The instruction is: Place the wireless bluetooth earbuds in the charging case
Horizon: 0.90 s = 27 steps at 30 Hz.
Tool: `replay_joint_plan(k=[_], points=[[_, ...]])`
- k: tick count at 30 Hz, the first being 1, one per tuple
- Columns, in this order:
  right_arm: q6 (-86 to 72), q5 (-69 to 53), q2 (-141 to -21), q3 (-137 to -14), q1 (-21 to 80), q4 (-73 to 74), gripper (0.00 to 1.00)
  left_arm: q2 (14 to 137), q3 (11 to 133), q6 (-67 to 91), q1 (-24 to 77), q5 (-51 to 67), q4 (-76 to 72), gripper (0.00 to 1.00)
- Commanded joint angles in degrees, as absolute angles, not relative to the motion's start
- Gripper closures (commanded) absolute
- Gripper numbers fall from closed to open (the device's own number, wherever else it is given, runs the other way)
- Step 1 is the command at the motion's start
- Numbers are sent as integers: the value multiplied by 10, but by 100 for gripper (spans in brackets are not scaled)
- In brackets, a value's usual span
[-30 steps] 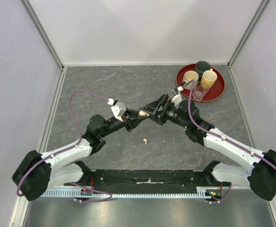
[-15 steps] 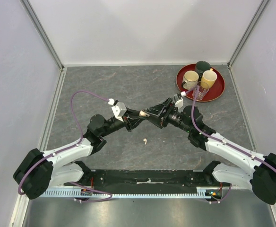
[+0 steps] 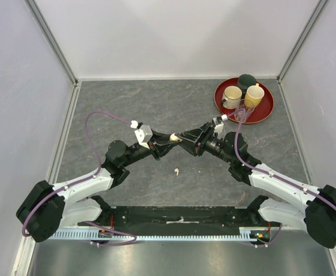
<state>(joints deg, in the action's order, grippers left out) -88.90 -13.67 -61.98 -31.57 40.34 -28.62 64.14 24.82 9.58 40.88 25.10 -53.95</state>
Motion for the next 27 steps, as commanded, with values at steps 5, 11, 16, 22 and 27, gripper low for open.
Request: replay_joint_plan(k=[5,11,16,22,27], points=[[-970,-144,-628,-289,403,-371,75,662,243,127,408,244,-642,69],[-996,-152,-638,-279,403,-397,77,684,237,144,408,237,-686,60],[-1007,-162,-652,-278,403,-415,78,693,237,147,408,234,-700,59],[-1014,-142,-638,-265,403,-433,78,695,237,143,408,235,-691,58],[-1004,-127,-624,-269,403,-438,78,693,236,140,408,229,-670,52]])
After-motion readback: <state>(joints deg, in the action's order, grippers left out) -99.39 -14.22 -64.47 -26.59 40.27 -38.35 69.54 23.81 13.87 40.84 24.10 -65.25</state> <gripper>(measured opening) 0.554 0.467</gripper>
